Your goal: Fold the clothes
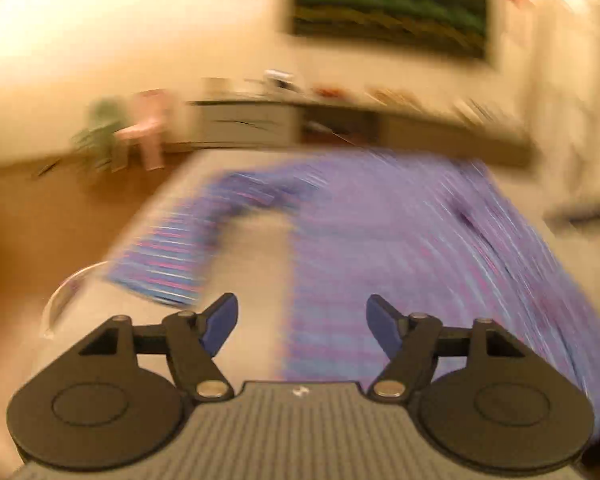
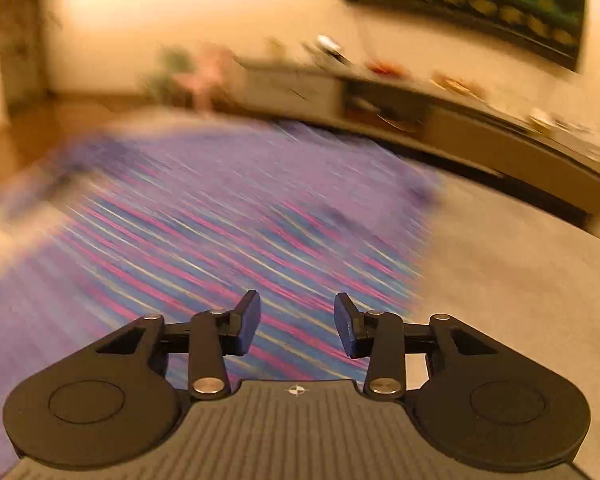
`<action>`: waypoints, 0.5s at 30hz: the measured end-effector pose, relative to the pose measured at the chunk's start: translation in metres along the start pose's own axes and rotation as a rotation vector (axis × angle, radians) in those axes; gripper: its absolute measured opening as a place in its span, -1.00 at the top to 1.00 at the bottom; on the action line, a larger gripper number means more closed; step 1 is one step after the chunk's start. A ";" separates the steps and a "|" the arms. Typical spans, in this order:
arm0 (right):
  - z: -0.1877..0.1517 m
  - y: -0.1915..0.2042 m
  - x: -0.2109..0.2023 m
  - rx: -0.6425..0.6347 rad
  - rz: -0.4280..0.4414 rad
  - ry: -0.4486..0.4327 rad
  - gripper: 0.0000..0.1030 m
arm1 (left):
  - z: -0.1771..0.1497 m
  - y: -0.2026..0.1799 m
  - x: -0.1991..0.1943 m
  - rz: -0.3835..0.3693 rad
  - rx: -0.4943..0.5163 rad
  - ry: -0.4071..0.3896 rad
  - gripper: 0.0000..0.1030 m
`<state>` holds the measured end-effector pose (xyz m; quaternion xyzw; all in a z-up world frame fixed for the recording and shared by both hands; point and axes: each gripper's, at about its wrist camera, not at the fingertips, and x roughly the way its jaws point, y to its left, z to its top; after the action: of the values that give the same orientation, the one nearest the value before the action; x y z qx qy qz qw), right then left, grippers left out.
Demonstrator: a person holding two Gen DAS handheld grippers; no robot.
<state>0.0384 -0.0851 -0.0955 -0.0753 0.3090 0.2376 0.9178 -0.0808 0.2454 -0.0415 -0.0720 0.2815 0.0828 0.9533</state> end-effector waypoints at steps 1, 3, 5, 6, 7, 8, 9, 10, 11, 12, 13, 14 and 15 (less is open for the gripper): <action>0.009 0.024 -0.008 0.005 0.075 -0.027 0.01 | 0.004 0.023 0.002 0.033 -0.101 -0.020 -0.41; 0.022 0.082 -0.011 -0.061 0.185 -0.053 -0.14 | 0.013 0.068 0.007 0.098 -0.304 -0.060 -0.38; 0.032 0.146 -0.006 -0.144 0.287 -0.064 -0.36 | 0.018 0.111 0.009 0.141 -0.505 -0.105 -0.38; 0.037 0.180 0.000 -0.194 0.333 -0.062 -0.45 | 0.014 0.122 0.008 0.125 -0.566 -0.121 -0.38; 0.041 0.207 0.011 -0.203 0.384 -0.038 -0.46 | 0.010 0.128 0.008 0.104 -0.591 -0.122 -0.38; 0.046 0.233 0.029 -0.176 0.443 -0.001 -0.46 | 0.006 0.133 0.009 0.082 -0.616 -0.122 -0.38; 0.052 0.250 0.047 -0.135 0.487 0.032 -0.46 | 0.003 0.139 0.009 0.060 -0.641 -0.123 -0.39; 0.056 0.264 0.071 -0.079 0.511 0.061 -0.44 | 0.000 0.143 0.010 0.044 -0.653 -0.120 -0.39; 0.060 0.278 0.095 -0.022 0.533 0.091 -0.42 | -0.003 0.145 0.011 0.032 -0.651 -0.112 -0.39; 0.064 0.288 0.125 0.062 0.540 0.128 -0.39 | -0.005 0.147 0.012 0.020 -0.649 -0.105 -0.39; 0.066 0.295 0.150 0.128 0.537 0.164 -0.33 | -0.007 0.150 0.013 0.007 -0.647 -0.097 -0.39; 0.067 0.299 0.172 0.184 0.526 0.190 -0.30 | -0.009 0.152 0.013 -0.006 -0.653 -0.097 -0.39; 0.067 0.305 0.191 0.223 0.511 0.207 -0.23 | -0.011 0.156 0.013 -0.021 -0.666 -0.105 -0.39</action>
<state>0.0602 0.2757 -0.1546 0.0824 0.4341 0.4168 0.7944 -0.1065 0.3972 -0.0718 -0.3780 0.1889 0.1639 0.8914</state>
